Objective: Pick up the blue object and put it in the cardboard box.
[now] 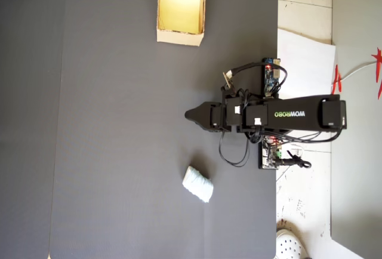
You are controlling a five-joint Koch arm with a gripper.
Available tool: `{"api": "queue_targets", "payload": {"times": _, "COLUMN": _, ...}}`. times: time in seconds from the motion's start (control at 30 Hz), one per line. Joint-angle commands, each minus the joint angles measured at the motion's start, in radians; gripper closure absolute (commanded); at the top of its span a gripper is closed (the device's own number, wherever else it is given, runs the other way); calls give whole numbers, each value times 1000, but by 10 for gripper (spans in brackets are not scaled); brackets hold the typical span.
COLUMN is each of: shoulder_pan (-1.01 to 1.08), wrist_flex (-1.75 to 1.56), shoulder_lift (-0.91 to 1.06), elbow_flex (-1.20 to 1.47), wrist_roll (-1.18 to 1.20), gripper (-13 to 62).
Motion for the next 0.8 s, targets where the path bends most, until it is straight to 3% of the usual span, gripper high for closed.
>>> {"api": "queue_targets", "payload": {"times": 0.0, "shoulder_pan": 0, "wrist_flex": 114, "shoulder_lift": 87, "elbow_flex": 37, "wrist_roll": -3, "gripper": 147}}
{"api": "queue_targets", "payload": {"times": 0.77, "shoulder_pan": -2, "wrist_flex": 114, "shoulder_lift": 87, "elbow_flex": 37, "wrist_roll": -2, "gripper": 148}}
